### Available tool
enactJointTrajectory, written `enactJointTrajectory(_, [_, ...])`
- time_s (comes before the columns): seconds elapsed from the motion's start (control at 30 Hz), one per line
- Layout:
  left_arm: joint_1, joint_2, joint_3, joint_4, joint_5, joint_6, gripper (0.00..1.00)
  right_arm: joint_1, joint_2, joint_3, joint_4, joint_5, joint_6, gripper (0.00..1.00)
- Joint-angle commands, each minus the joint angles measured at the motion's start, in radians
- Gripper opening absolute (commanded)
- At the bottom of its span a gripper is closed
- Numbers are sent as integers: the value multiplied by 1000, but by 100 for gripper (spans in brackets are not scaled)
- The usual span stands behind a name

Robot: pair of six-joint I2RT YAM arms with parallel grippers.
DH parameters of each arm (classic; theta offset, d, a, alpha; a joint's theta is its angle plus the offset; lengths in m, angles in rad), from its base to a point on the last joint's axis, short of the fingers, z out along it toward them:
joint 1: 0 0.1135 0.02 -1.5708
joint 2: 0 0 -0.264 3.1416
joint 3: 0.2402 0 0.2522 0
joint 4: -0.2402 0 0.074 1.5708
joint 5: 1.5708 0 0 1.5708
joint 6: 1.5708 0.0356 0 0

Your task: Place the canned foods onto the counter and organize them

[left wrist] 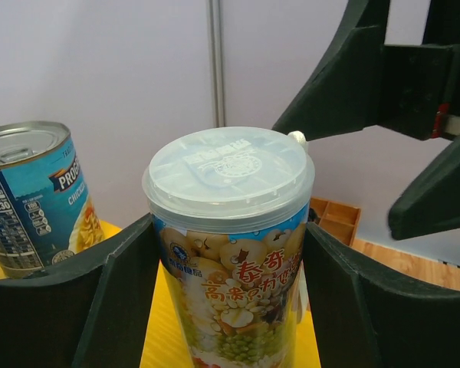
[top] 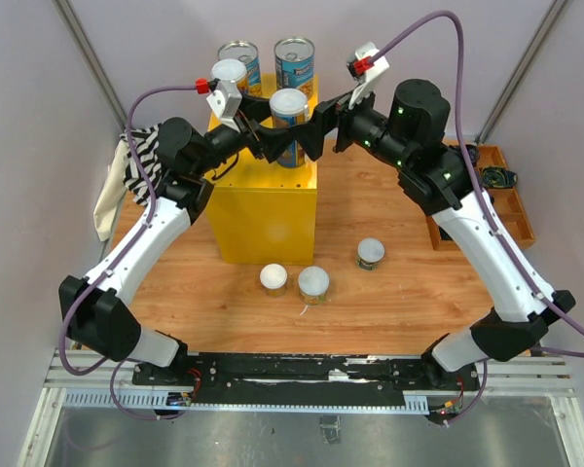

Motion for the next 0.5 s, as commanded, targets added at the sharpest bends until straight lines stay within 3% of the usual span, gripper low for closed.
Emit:
enactJointTrajectory(0.0, [-9, -43, -10, -11, -36, 13, 58, -24, 46, 64, 64, -52, 18, 98])
enactJointTrajectory(0.17, [-11, -48, -12, -31, -37, 21, 71, -27, 98, 107, 65, -77, 22, 98])
enactJointTrajectory(0.4, [-10, -51, -20, -42, -37, 25, 81, -39, 135, 127, 71, -114, 30, 100])
enactJointTrajectory(0.47, [-11, -51, -22, -38, -34, 24, 83, -45, 147, 135, 72, -130, 37, 95])
